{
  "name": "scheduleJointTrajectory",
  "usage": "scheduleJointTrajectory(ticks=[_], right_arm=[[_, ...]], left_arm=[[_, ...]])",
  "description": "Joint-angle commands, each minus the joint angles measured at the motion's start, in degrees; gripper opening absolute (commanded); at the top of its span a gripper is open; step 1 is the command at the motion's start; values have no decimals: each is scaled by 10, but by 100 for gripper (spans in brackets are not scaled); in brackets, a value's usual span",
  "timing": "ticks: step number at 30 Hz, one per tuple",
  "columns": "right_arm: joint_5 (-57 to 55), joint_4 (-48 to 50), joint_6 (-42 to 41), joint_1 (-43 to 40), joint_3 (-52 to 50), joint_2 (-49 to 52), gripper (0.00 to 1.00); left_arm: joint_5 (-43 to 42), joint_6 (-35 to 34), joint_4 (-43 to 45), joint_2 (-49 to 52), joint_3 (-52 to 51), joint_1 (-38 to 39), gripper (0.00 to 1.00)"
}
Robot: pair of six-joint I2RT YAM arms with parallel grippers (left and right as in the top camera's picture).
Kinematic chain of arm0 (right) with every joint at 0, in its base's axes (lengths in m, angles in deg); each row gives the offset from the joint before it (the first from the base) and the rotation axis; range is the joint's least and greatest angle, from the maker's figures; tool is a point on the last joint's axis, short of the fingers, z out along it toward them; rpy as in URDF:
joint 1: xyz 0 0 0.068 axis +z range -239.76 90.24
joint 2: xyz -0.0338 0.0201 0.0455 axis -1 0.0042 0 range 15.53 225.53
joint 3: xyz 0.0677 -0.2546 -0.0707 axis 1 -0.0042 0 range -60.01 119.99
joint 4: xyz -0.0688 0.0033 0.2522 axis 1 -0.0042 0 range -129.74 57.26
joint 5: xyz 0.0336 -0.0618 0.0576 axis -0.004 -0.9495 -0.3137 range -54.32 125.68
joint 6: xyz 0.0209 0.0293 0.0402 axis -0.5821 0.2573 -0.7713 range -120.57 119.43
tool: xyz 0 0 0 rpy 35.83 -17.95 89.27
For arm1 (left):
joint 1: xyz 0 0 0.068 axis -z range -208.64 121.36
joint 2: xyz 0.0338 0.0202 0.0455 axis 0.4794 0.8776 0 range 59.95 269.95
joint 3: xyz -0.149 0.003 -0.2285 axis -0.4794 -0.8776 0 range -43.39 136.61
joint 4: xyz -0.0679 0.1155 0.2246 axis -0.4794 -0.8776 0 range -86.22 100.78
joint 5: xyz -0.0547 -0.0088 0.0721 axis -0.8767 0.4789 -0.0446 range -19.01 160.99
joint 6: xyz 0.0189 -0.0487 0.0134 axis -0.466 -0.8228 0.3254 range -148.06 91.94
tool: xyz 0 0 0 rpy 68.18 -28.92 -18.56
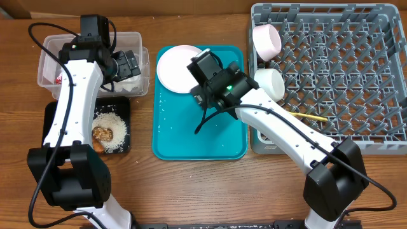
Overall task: Sort waste into correct bins and load items into the dishwasher
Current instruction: 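Lower the white bowl into the rack and open right gripper, then reach right gripper to the pink plate on teal tray and grasp its rim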
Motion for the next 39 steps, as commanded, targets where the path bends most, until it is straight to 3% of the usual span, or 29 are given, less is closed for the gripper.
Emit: scheduleJointTrajectory(ticks=[1,3,5,7,12,18,26,39], right_arm=[[193,37,-14,0,11,-11,100],[186,72,-34,-2,11,-10,98],[164,107,-70,-8,10,-5,76],[129,143,-129,-14,5,4,62],[77,201,-268,-37,-1,54,50],[155,243,-310,-56,0,106,56],[134,234,-406,-73,-1,145,56],[158,229,-446,-84,-1,209,39]], left_arm=[[7,9,2,-4,10,-1,100],[7,9,2,-4,10,-1,100],[7,9,2,-4,10,-1,100],[7,9,2,-4,10,-1,100],[7,9,2,-4,10,-1,100],[7,9,2,-4,10,-1,100],[7,9,2,-4,10,-1,100],[7,9,2,-4,10,-1,100]])
